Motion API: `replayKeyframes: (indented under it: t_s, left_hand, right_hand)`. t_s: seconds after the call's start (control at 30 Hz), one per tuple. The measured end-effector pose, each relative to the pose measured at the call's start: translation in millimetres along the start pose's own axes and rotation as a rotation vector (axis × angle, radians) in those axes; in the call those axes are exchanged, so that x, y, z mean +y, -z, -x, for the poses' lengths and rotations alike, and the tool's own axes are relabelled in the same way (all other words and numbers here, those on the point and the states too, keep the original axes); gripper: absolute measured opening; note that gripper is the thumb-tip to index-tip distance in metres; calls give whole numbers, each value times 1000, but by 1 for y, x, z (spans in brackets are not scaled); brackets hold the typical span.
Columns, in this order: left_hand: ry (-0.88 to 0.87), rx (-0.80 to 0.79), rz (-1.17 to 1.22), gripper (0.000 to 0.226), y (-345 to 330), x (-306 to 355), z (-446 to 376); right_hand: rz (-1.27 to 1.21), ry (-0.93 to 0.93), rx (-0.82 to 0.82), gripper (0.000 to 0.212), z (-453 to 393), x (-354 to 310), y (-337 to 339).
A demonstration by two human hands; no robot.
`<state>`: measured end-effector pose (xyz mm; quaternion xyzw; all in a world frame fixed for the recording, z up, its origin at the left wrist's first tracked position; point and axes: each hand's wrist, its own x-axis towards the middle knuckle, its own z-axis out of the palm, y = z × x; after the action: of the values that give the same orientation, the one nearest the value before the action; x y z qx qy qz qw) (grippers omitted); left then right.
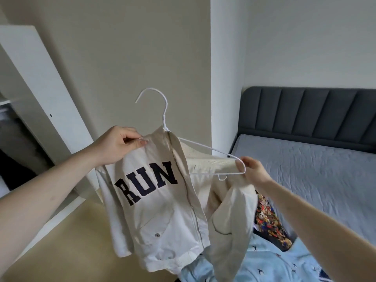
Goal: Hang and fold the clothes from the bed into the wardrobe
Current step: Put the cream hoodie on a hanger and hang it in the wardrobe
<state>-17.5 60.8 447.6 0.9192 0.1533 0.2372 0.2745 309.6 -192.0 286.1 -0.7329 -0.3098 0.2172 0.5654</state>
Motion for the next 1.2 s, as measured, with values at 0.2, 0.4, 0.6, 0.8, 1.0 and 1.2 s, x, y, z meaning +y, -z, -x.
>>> replayKeyframes:
  t_s: [0.2, 0.4, 0.6, 0.8, 1.0, 1.2]
  left_hand:
    - [-17, -45, -150, 21, 11, 0, -6]
    - [-31, 50, -436, 56, 3, -25, -12]
    - [86, 209, -339, 49, -3, -29, -25]
    - [222, 302, -141, 43, -3, -13, -33]
    - [127, 324, -99, 49, -5, 9, -35]
    - [47, 370, -130, 55, 14, 0, -14]
  right_hand:
    - [36, 148, 48, 19, -26, -95, 32]
    - [74, 260, -39, 24, -10, -189, 28]
    - [-86, 346, -270, 20, 34, -241, -14]
    - [-89, 346, -578, 17, 90, -247, -62]
    - [-43, 309, -667, 18, 101, -213, -116]
    - [334, 406, -568, 12, 76, -180, -118]
